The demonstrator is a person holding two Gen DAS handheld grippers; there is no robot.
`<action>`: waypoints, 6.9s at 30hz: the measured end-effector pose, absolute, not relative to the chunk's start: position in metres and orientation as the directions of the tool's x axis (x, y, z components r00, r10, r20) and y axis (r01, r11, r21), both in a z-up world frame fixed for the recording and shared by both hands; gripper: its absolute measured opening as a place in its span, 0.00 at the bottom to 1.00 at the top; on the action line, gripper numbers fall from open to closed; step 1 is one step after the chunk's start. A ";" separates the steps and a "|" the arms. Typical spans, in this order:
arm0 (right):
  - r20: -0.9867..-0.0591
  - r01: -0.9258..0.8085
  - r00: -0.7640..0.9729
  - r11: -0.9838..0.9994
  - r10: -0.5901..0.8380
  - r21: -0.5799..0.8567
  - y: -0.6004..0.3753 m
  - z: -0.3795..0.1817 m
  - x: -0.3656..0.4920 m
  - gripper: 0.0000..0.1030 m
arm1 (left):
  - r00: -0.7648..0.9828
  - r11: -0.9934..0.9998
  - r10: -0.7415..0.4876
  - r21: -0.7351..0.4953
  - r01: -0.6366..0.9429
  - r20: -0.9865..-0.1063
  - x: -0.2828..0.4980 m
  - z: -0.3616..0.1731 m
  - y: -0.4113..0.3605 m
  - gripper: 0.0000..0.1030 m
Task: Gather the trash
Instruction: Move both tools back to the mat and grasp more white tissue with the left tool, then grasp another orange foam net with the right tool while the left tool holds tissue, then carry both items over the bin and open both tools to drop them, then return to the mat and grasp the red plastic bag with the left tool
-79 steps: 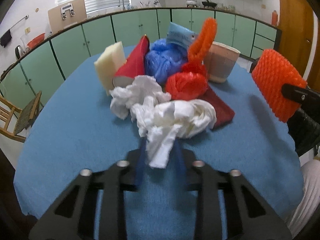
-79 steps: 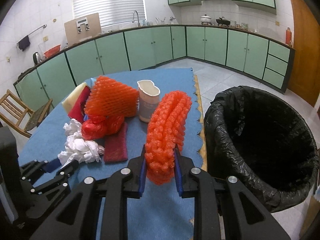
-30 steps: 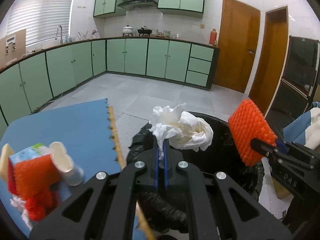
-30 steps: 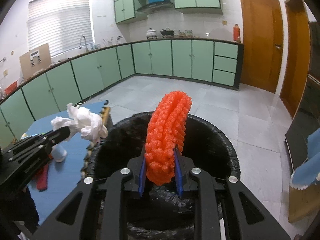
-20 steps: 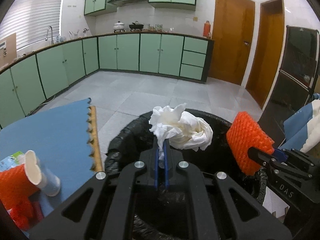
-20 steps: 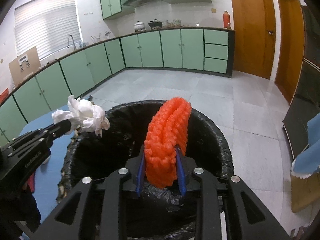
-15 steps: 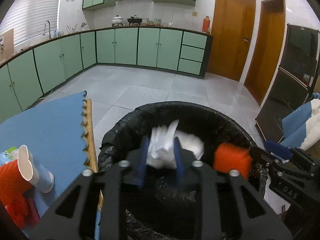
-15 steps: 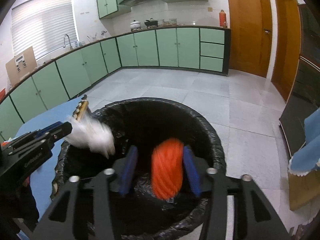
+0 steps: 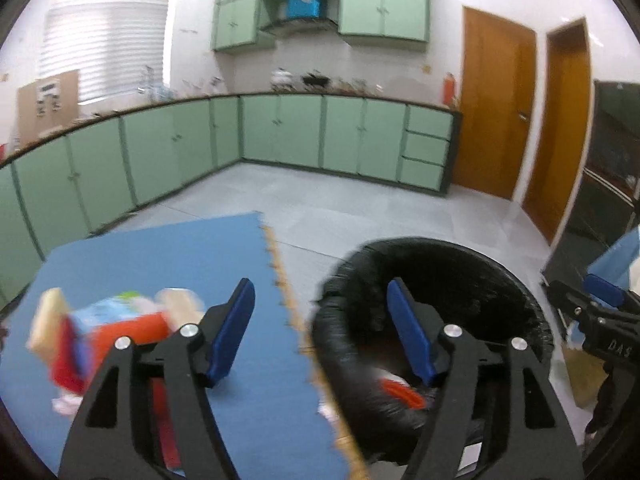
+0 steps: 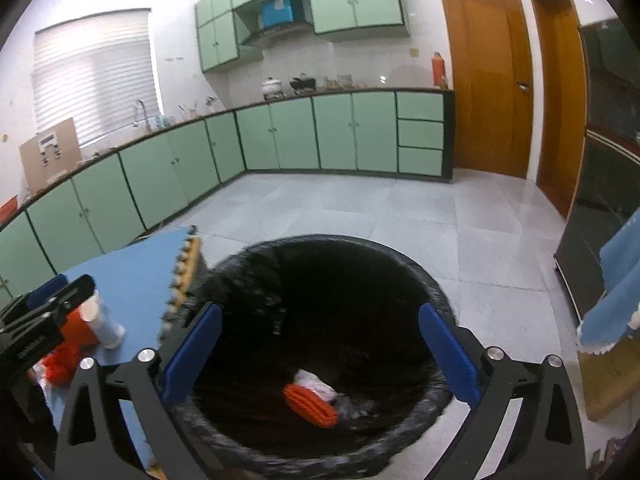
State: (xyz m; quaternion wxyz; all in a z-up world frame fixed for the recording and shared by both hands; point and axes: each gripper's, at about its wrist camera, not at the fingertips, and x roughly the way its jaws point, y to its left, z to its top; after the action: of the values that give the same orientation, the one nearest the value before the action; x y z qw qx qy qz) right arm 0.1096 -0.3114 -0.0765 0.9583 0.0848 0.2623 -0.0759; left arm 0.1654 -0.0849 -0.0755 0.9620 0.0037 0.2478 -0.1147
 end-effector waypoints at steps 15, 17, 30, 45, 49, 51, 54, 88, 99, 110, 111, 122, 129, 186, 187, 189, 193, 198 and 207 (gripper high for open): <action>-0.452 0.008 0.890 0.990 0.056 0.139 -0.166 -0.080 0.103 0.94 | 0.874 0.993 0.113 0.012 -0.122 -0.473 0.102 -0.078 0.075 0.69; -0.441 -0.011 0.895 0.991 0.070 0.135 -0.144 -0.081 0.103 0.94 | 0.864 0.988 0.144 0.016 -0.156 -0.483 0.100 -0.082 0.090 0.68; -0.472 -0.123 0.871 0.991 0.137 0.060 -0.070 -0.112 0.112 0.89 | 0.797 0.977 0.180 0.011 -0.212 -0.576 0.115 -0.133 0.127 0.65; -0.512 -0.151 0.844 0.987 0.160 0.058 -0.070 -0.121 0.126 0.88 | 0.721 0.988 0.100 -0.017 -0.153 -0.686 0.143 -0.172 0.129 0.14; -0.509 -0.181 0.842 0.982 0.180 0.048 -0.061 -0.119 0.127 0.87 | 0.736 0.989 0.109 -0.004 -0.150 -0.668 0.138 -0.167 0.128 0.10; -0.507 -0.195 0.841 0.980 0.189 0.041 -0.056 -0.117 0.126 0.86 | 0.748 0.988 0.114 -0.004 -0.154 -0.654 0.132 -0.160 0.127 0.09; -0.501 -0.213 0.841 0.976 0.205 0.043 -0.048 -0.115 0.125 0.86 | 0.767 0.987 0.110 -0.021 -0.159 -0.633 0.117 -0.149 0.127 0.09; -0.554 -0.337 0.763 0.936 0.333 0.099 0.011 -0.125 0.159 0.13 | 0.838 0.979 0.154 -0.036 -0.202 -0.523 0.097 -0.106 0.170 0.09; -0.507 -0.369 0.783 0.925 0.360 0.087 0.002 -0.099 0.139 0.10 | 0.857 0.984 0.133 -0.038 -0.175 -0.498 0.092 -0.092 0.165 0.09; -0.418 -0.402 0.811 0.909 0.410 0.112 -0.018 -0.053 0.114 0.10 | 0.890 0.986 0.114 -0.061 -0.157 -0.441 0.082 -0.063 0.153 0.09; -0.411 -0.404 0.813 0.908 0.413 0.112 -0.019 -0.049 0.111 0.10 | 0.892 0.986 0.111 -0.061 -0.153 -0.438 0.082 -0.061 0.151 0.09; -0.343 -0.396 0.846 0.912 0.409 0.110 -0.049 -0.016 0.089 0.10 | 0.916 0.994 0.055 -0.062 -0.086 -0.397 0.082 -0.040 0.117 0.09; -0.330 -0.347 0.870 0.930 0.366 0.118 -0.078 -0.007 0.087 0.10 | 0.927 0.998 0.003 -0.060 -0.027 -0.374 0.090 -0.030 0.087 0.09; -0.582 0.178 0.810 0.975 -0.070 0.130 -0.365 -0.120 0.141 0.79 | 0.783 0.935 -0.320 -0.042 0.353 -0.533 0.228 -0.128 -0.172 0.52; -0.575 0.198 0.813 0.973 -0.094 0.121 -0.364 -0.117 0.138 0.89 | 0.792 0.937 -0.314 -0.037 0.347 -0.524 0.224 -0.123 -0.168 0.55; -0.554 0.218 0.824 0.970 -0.121 0.112 -0.359 -0.110 0.133 0.93 | 0.804 0.941 -0.304 -0.030 0.337 -0.511 0.220 -0.116 -0.159 0.64; -0.508 0.218 0.849 0.972 -0.145 0.087 -0.342 -0.092 0.123 0.94 | 0.830 0.952 -0.281 -0.028 0.306 -0.482 0.206 -0.101 -0.131 0.70; -0.459 0.155 0.884 0.983 -0.092 0.102 -0.311 -0.073 0.115 0.94 | 0.865 0.972 -0.225 -0.040 0.232 -0.448 0.182 -0.082 -0.087 0.72; -0.454 0.020 0.890 0.992 0.040 0.126 -0.234 -0.067 0.110 0.94 | 0.899 0.995 -0.087 0.009 0.100 -0.429 0.139 -0.071 -0.002 0.73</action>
State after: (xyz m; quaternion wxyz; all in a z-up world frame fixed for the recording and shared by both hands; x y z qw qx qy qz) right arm 0.1100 -0.2340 -0.0667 0.9700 0.0636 0.2344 0.0052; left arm 0.1388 -0.0022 -0.0709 0.9744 0.0152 0.2193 -0.0481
